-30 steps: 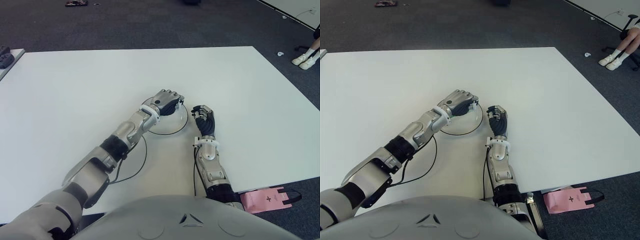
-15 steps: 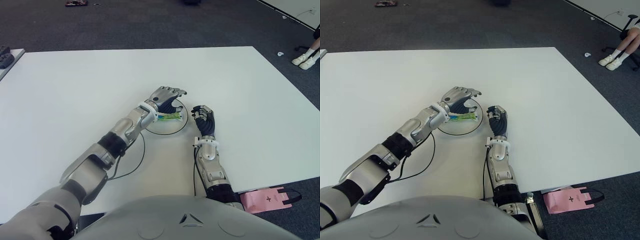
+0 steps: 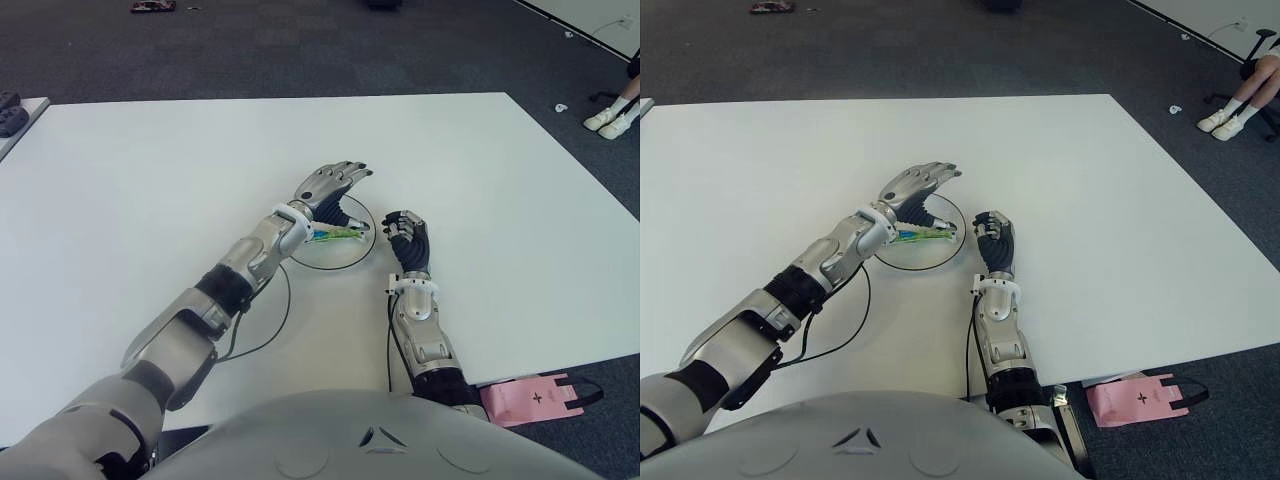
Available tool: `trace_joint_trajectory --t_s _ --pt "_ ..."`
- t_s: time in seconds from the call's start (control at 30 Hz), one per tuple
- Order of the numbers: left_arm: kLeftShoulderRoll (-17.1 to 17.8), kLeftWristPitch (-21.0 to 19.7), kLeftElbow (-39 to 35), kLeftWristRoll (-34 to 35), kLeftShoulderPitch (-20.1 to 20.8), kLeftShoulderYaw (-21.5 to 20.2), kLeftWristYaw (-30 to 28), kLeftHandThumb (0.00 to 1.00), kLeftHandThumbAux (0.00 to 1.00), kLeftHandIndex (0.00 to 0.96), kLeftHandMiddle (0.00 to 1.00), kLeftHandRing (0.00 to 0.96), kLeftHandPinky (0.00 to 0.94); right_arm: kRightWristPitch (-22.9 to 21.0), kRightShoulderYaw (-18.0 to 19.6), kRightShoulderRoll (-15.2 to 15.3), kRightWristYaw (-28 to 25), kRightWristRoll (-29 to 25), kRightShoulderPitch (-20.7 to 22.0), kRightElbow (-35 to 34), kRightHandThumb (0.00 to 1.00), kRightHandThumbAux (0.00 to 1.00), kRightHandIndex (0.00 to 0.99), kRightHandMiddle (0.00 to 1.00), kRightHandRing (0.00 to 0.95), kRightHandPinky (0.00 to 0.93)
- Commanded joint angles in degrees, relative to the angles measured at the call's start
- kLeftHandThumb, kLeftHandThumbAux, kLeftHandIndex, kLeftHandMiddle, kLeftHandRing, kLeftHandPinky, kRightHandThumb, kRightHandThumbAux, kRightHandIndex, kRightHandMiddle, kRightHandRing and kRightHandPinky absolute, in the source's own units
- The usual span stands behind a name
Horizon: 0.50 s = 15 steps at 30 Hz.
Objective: Put the toothpaste on the table into the plate.
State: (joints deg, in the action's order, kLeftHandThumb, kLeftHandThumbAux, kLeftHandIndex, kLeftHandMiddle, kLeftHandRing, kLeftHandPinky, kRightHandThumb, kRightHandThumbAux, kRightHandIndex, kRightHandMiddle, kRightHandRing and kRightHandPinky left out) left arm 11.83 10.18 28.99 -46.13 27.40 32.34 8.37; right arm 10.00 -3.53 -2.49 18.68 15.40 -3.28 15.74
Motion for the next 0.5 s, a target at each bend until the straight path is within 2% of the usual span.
trace_joint_trajectory --t_s 0.03,0.23,0.4,0.5 --pt "1.0 -0.1 -1.1 0.4 -1.6 -0.5 0.0 0.0 0.48 0.0 0.0 0.0 0.059 -2.3 0.3 -0.1 -0.9 -1.2 -3.6 3.8 0.707 0.729 0.425 0.505 0.499 0.5" --pt "2.0 -0.6 -5.2 1.0 -3.3 -1.5 -1.0 0.0 0.479 0.0 0.0 0.0 0.045 -2.1 0.4 -0.1 -1.0 -1.3 -3.6 3.9 0.707 0.729 0.425 0.504 0.494 0.487" --pt "1.7 -0.5 -6.0 1.8 -4.4 -2.7 0.5 0.0 0.506 0.0 0.0 0.0 0.049 -3.0 0.3 0.0 -0.6 -0.6 -3.5 3.8 0.706 0.729 0.425 0.499 0.484 0.475" --pt "1.1 -0.6 -6.1 2.4 -5.4 -4.1 2.5 0.001 0.557 0.0 0.015 0.029 0.116 -3.5 0.3 -0.1 -0.6 -0.5 -3.5 3.6 0.706 0.729 0.424 0.498 0.484 0.482"
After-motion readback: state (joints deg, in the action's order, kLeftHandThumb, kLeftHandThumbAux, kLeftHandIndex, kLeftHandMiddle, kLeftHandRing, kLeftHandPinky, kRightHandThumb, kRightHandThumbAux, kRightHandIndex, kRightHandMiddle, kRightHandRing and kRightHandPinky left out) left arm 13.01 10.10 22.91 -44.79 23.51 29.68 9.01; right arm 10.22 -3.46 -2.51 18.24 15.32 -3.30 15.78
